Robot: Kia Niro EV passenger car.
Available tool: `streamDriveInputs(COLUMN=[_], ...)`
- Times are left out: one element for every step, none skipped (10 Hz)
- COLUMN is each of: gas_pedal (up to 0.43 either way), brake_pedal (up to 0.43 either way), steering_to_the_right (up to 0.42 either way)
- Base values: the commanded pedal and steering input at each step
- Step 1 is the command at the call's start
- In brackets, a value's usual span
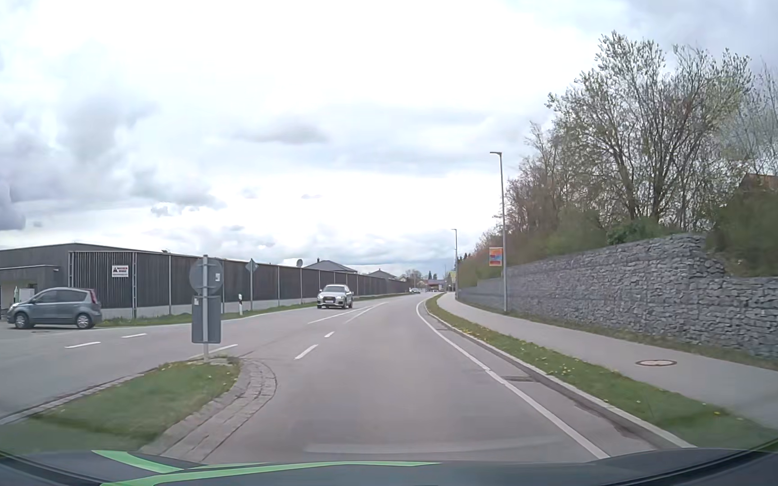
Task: Follow the waypoints while adhering to traffic rules and regulations
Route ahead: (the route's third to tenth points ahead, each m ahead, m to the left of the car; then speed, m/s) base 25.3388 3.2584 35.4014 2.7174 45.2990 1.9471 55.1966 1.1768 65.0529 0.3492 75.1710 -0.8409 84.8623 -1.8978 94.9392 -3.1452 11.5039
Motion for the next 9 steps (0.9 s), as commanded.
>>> streamDriveInputs(gas_pedal=[0.098, 0.098, 0.098, 0.098, 0.098, 0.098, 0.098, 0.098, 0.098], brake_pedal=[0.0, 0.0, 0.0, 0.0, 0.0, 0.0, 0.0, 0.0, 0.0], steering_to_the_right=[-0.002, -0.002, -0.002, -0.002, -0.002, -0.002, -0.002, -0.002, -0.002])
